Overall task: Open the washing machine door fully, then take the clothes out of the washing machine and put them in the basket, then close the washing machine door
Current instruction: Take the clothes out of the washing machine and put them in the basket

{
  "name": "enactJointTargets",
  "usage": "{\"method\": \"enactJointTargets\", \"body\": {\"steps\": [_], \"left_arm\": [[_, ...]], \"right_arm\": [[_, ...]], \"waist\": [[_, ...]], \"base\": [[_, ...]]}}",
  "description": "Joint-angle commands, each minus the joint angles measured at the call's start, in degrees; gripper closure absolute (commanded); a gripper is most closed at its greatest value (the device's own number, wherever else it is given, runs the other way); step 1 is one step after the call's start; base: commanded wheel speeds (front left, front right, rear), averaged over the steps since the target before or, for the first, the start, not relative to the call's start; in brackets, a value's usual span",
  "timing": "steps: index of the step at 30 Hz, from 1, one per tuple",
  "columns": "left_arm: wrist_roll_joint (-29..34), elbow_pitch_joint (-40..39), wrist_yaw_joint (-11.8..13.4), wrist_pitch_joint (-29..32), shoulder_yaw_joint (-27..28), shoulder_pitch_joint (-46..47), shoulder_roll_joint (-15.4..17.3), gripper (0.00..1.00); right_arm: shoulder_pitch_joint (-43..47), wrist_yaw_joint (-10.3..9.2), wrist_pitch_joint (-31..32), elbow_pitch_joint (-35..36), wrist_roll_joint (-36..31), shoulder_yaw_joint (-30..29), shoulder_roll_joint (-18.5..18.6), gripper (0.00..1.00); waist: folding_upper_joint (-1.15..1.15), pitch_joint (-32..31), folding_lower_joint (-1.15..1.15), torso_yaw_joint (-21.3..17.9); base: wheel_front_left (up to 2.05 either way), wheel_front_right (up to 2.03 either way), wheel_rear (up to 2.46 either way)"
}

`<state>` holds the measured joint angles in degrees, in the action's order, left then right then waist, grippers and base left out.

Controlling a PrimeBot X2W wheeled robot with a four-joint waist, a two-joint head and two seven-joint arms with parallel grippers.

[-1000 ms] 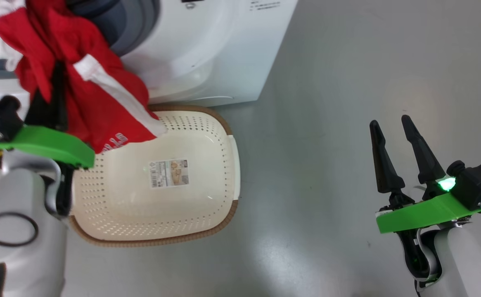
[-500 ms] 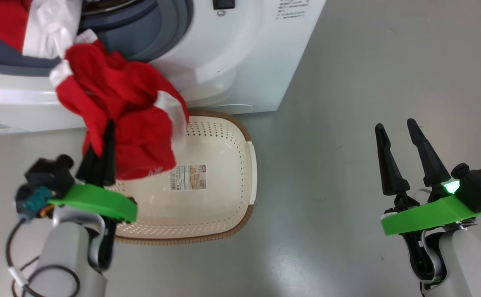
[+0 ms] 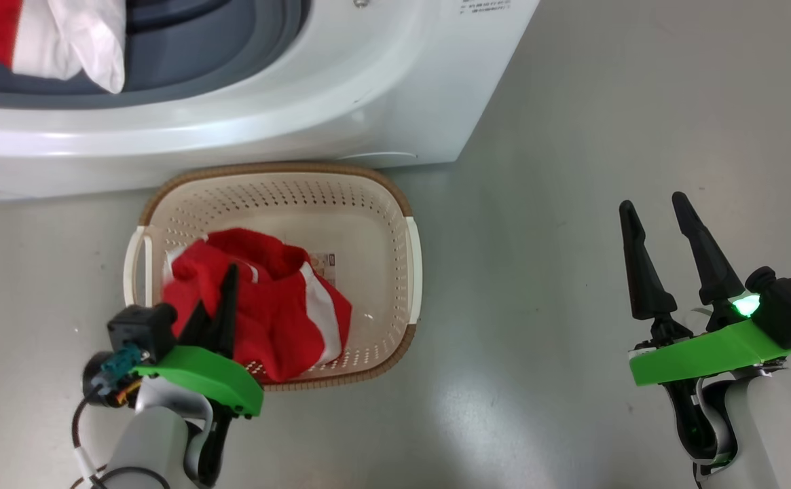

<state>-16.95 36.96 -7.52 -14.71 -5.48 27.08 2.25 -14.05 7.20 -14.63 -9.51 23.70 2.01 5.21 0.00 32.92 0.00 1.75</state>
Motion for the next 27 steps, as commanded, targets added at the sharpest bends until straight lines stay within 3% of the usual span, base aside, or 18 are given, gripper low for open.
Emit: {"method": "enactJointTargets", "body": {"steps": [1,10,12,13,14,15,17,27], "left_arm": [[-0.52,-0.34,0.03,-0.29,1.11,0.14,1.03,1.00],[-2.69,6.72,0.03,-0.29,-0.98,3.66,0.79,0.99],[-3.11,7.63,0.03,-0.29,-1.46,4.35,0.76,0.75],[-3.44,8.03,0.03,-0.29,-1.57,4.59,0.75,0.56],[-3.72,8.37,0.03,-0.29,-1.79,4.81,0.74,0.45],[-3.95,8.68,0.03,-0.29,-2.05,5.02,0.73,0.15],[-4.27,9.04,0.03,-0.29,-2.40,5.33,0.72,0.02],[-4.77,9.17,0.03,-0.29,-2.19,5.31,0.70,0.00]], "right_arm": [[0.90,0.29,-0.37,1.44,-0.08,0.97,0.31,0.00],[0.30,0.29,-0.37,2.21,-0.50,0.74,0.53,0.00],[0.17,0.29,-0.37,2.30,-0.57,0.73,0.54,0.00],[0.15,0.29,-0.37,2.32,-0.59,0.69,0.56,0.00],[0.14,0.29,-0.37,2.34,-0.61,0.66,0.56,0.00],[0.14,0.29,-0.37,2.36,-0.62,0.63,0.57,0.00],[0.13,0.29,-0.37,2.35,-0.64,0.60,0.58,0.00],[0.23,0.29,-0.37,1.90,-0.66,0.80,0.87,0.00]], "waist": [[0.00,0.90,0.00,-0.21],[0.00,4.06,0.00,-0.28],[0.00,4.50,0.00,-0.26],[0.00,4.60,0.00,-0.22],[0.00,4.69,0.00,-0.20],[0.00,4.77,0.00,-0.18],[0.00,4.82,0.00,-0.13],[0.00,3.91,0.00,0.07]], "base": [[0.00,0.00,0.00],[0.00,0.00,0.00],[0.00,0.00,0.00],[0.00,0.00,0.00],[0.00,0.00,0.00],[0.00,0.00,0.00],[0.00,0.00,0.00],[0.00,0.00,0.00]]}}
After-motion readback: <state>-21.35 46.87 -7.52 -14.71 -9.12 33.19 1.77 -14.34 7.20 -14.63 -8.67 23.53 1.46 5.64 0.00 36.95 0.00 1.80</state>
